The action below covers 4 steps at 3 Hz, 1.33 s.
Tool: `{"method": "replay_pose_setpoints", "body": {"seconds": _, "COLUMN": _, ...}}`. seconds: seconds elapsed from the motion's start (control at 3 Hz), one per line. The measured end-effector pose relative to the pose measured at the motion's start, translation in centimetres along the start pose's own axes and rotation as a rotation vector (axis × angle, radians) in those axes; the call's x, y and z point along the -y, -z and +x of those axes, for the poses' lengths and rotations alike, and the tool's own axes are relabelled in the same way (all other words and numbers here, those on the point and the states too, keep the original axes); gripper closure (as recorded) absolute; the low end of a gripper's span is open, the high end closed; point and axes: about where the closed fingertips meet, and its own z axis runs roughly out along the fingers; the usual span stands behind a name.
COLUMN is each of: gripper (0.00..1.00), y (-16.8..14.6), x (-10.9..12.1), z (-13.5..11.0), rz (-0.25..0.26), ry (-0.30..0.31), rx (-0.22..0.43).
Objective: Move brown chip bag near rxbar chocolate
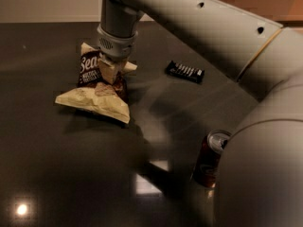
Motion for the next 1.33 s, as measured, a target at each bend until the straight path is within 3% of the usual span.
{"method": "replay_pose_setpoints", "body": {"seconds": 0.67, "gripper": 1.00, "y": 3.8, "x": 4.1, "z": 1.0, "rz": 0.046, "ry": 0.016, "rx": 0.031}}
{"method": "replay_pose_setpoints", "body": {"seconds": 1.33, "gripper": 1.00, "y": 3.3, "x": 9.3, "z": 2.1, "rz": 0.093, "ry": -0.020, "rx": 0.018}}
